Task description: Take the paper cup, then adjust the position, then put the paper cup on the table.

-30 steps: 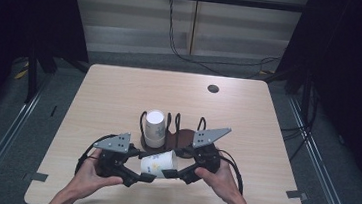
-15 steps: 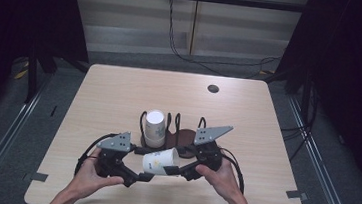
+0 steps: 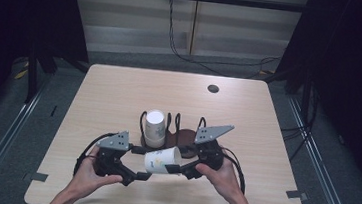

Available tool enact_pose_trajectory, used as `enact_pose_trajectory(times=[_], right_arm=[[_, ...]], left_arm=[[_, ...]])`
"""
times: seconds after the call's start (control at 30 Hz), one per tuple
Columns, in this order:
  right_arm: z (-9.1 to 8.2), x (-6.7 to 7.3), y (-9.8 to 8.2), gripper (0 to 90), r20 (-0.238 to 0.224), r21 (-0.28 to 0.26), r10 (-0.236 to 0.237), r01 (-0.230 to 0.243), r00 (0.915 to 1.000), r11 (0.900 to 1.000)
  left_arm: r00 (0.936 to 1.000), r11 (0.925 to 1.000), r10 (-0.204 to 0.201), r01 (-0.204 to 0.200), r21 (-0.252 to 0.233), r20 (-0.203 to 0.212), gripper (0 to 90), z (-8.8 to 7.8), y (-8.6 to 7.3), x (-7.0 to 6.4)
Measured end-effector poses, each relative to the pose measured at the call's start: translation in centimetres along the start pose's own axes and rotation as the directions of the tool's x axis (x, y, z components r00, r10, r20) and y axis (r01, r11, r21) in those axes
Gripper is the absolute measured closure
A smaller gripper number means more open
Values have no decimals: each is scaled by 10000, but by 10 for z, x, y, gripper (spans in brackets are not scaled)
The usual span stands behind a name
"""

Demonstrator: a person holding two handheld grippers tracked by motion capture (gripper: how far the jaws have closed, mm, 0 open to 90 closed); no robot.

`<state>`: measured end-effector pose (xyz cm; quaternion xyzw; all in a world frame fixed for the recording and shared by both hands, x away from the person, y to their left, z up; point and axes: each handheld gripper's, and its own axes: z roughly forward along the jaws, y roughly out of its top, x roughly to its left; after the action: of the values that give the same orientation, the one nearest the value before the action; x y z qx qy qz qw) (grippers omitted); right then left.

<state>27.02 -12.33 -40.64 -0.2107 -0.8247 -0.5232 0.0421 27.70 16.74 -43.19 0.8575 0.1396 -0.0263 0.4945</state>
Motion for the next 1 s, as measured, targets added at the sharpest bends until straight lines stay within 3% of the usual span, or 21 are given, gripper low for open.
enact_pose_trajectory(times=[0.33,0.63,1.0], right_arm=[[-8,-2,-2,304,383,228,163,-172,9991,9996],[-13,-3,-3,304,626,479,222,-252,9978,9985],[-24,-6,-7,304,911,652,375,-435,9951,9969]], left_arm=[[9996,9998,-176,175,-72,-222,161,-8,-1,4],[9976,9998,-198,199,5,-668,163,-13,-3,6],[9958,9994,-337,326,-144,-851,163,-18,-4,10]])
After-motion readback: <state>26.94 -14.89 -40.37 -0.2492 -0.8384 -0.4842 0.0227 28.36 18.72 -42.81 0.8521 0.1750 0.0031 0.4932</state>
